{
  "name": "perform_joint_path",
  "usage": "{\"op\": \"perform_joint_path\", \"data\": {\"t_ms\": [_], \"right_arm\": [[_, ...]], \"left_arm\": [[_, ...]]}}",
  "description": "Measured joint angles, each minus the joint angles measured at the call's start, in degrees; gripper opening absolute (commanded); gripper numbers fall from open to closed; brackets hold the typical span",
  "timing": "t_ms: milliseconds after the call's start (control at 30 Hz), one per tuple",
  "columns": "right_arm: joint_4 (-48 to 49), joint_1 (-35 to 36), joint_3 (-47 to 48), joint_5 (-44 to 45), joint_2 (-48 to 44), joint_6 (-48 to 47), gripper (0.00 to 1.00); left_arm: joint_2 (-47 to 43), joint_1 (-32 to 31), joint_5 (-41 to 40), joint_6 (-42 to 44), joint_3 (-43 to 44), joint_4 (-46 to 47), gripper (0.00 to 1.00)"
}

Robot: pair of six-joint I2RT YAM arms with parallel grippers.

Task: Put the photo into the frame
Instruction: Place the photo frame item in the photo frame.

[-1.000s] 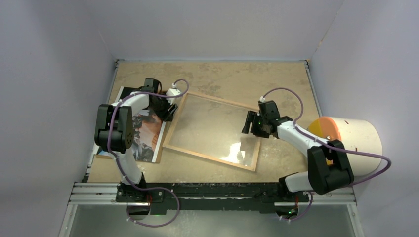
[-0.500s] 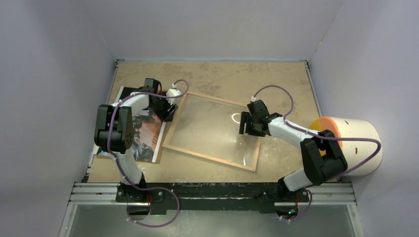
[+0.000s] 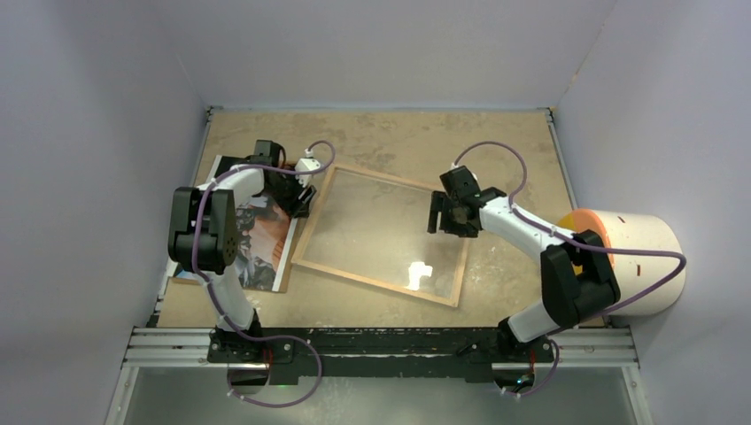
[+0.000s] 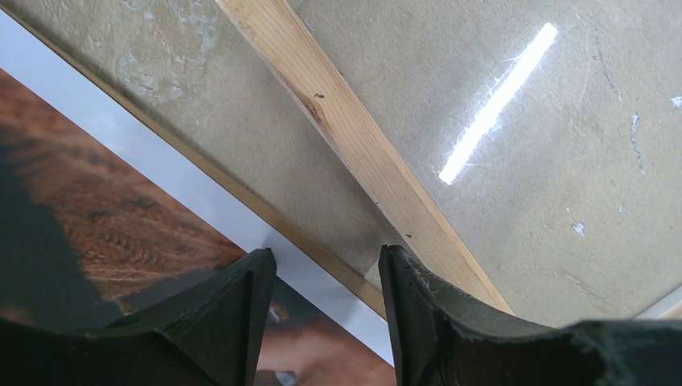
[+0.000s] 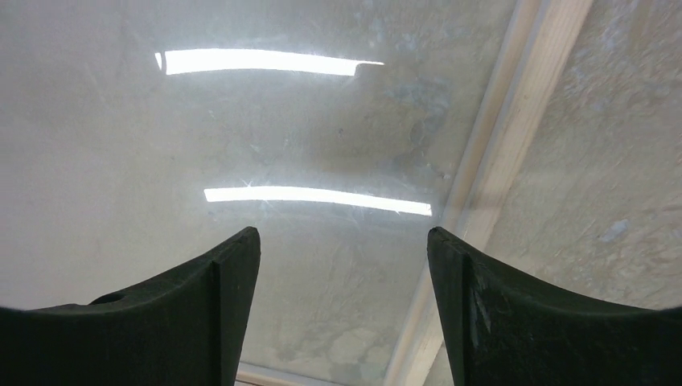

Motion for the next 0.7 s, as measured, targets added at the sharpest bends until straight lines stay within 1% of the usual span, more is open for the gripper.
{"op": "perform_joint_path", "data": {"t_ms": [100,200,467,600,700], "right_arm": [[-2.21,-0.61,3.74,0.55,0.0,-0.22,0.78],[-2.27,-1.77,5.51,1.6,0.0,-0.46,0.78],[-1.55,-5.14,5.35,2.93,2.43,-1.42,0.76],[-0.35,-5.66,4.63,2.43,5.75,-1.53,0.75],[0.37,-5.73,4.5,2.51,6.29,-1.79,0.76]], "left_arm": [[0.22,0.5,0.85,0.0,0.33,-0.39,0.54],[0.35,0.79,1.57,0.04,0.57,-0.76,0.54],[0.42,0.9,2.12,0.07,0.59,-0.92,0.54],[0.42,0.9,2.12,0.07,0.59,-0.9,0.54],[0.42,0.9,2.12,0.09,0.59,-0.87,0.54]]}}
